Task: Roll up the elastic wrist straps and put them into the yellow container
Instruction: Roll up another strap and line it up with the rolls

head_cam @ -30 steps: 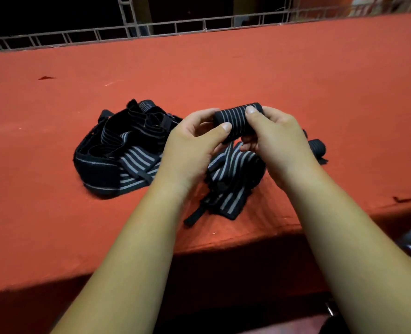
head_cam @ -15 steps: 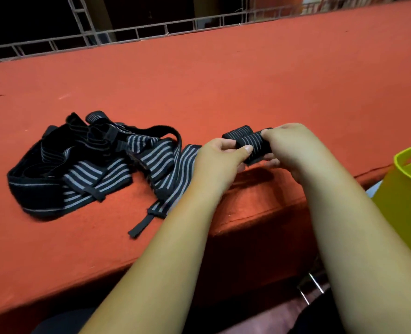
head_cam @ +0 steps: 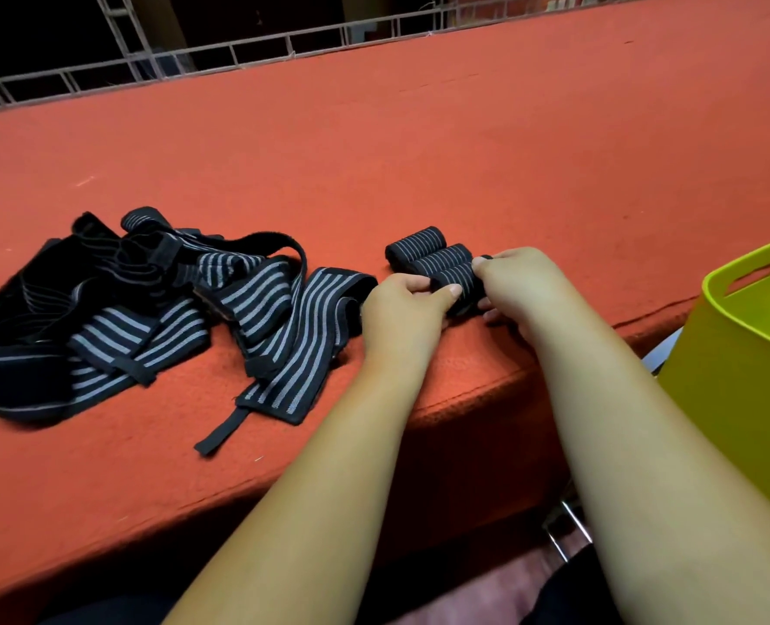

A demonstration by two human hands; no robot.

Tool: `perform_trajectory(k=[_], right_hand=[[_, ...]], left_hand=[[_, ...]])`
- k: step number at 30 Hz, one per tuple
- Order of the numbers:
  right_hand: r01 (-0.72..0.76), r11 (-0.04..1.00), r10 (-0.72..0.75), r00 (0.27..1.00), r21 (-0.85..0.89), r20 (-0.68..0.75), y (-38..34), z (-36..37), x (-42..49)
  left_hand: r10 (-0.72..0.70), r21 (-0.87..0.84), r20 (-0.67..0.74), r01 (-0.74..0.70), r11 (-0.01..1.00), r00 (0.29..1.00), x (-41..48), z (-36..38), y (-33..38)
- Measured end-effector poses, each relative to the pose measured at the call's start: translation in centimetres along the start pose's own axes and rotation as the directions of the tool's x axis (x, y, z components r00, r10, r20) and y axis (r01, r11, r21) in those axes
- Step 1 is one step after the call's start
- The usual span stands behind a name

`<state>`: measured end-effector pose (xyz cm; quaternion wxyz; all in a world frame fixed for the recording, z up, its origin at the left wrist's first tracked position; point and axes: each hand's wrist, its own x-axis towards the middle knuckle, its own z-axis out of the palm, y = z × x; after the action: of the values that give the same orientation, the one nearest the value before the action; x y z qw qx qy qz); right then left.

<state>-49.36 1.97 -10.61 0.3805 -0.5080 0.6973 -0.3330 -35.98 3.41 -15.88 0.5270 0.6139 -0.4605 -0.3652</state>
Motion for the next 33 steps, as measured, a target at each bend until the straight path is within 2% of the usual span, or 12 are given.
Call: perform_trajectory(k=[7,13,25,29,33], right_hand=[[0.015,1.000,-0.015,1.000,-0.008,0.009,0.3,0.5,0.5],[0.016,0.996,-0.017,1.000,-0.090,-0.009,0.1,0.7,0.4],[0.031,0.998,-0.031,1.000,-0.062,-0.003,0.1,0.2,0.0],[0.040,0.999,-0.043,0.996,-0.037,-0.080,-0.2,0.3,0.2],[0.125,0.990,-0.108,0.970,0.064,-0.216,-1.2,0.4,-0.1]], left_hand=[[0.013,0.017,-0.072,-0.011,1.000,0.997,0.0,0.1,-0.4],[0.005,0.051,-0.064,-0.002,0.999,0.998,-0.4,-0.1,0.0],[0.022,0.016,-0.057,-0.021,1.000,0.998,-1.1,-0.2,0.2],[0.035,0.012,-0.068,-0.034,0.999,0.997,-1.3,-0.2,0.3],[0.042,-0.030,-0.056,-0.044,0.999,0.998,-1.7,-0.5,0.9]])
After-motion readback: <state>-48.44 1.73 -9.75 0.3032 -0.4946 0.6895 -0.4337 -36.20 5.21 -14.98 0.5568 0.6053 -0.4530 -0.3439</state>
